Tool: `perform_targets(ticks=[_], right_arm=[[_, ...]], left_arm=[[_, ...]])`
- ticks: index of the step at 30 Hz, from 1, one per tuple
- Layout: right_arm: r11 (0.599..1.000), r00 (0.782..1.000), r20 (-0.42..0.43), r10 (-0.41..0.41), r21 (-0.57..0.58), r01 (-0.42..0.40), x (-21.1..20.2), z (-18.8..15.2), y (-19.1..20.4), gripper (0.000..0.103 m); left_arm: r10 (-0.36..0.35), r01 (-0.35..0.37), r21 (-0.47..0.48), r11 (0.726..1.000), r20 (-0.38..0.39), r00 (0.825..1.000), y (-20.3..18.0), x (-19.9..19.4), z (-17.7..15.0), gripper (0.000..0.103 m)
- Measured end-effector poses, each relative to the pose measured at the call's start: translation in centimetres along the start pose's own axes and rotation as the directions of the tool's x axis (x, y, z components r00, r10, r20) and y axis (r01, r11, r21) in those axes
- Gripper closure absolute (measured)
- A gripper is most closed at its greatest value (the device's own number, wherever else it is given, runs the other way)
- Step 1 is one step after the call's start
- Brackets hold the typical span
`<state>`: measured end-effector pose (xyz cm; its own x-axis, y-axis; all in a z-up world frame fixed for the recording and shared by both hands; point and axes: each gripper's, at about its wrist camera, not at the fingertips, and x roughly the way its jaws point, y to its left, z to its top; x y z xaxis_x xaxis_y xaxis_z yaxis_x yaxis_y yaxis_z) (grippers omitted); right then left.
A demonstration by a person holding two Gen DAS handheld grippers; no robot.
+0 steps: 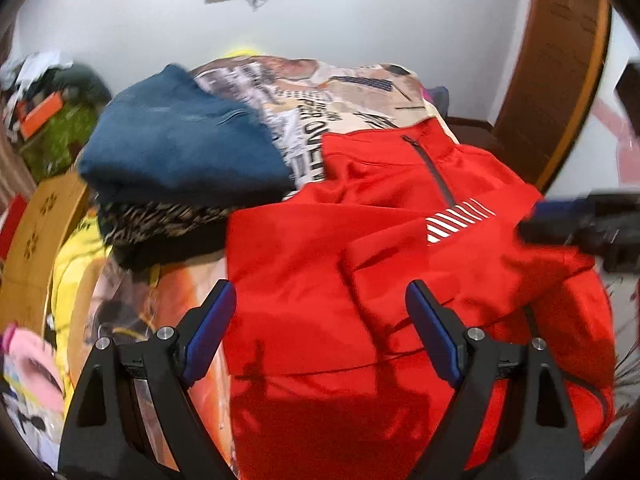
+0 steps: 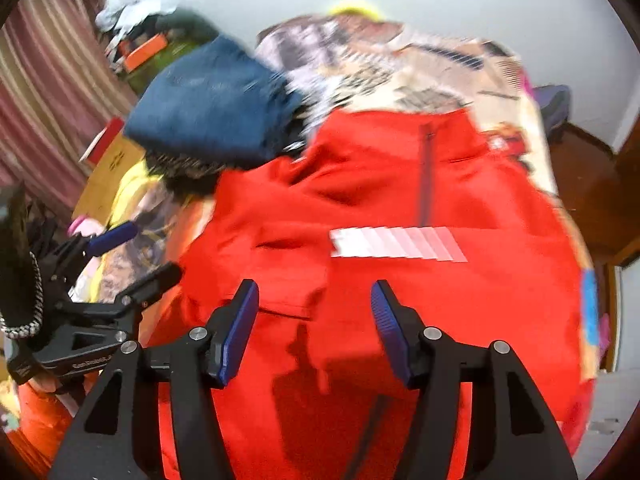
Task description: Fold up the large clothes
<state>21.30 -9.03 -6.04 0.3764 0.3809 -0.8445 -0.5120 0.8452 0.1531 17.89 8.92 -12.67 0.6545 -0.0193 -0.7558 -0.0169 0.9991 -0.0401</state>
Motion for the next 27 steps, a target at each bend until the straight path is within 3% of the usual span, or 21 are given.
perform_targets(ticks=[4,7,11,22,27], right_arm=[[0.992,0.988,0.085,-0.129,0.027,0.127,-2.3,-0.1,-3.0,0.048],[0.97,0.961,0.131,-0.242,0.031,0.24,-4.0,-0.3,-5.4,0.046],[0.948,0.935,0.158,-0.318,0.033,0.316,-5.1,-1.2,-7.9,0.044],[0.954,0.96,0.059,-0.274,0.144,0.264,-3.1,-5.3,-12.8,0.042],[0.949,0.967,0.03,-0.253,0.199,0.243,-2.7,-7.1,-14.2,0.042]], left_arm=[[-0.001,0.005,0.073,0.997,-0.05,0.999,-2.5,1.9,0.2,0.017],[0.003,0.01,0.112,0.994,-0.11,0.994,-3.6,3.6,-0.2,0.017],[0.04,-0.016,0.155,0.988,-0.154,0.987,-4.6,5.0,-1.1,0.017],[0.072,-0.028,0.192,0.981,-0.226,0.971,-6.3,9.3,-0.9,0.017],[0.059,-0.014,0.2,0.98,-0.221,0.973,-7.1,10.0,0.1,0.053]])
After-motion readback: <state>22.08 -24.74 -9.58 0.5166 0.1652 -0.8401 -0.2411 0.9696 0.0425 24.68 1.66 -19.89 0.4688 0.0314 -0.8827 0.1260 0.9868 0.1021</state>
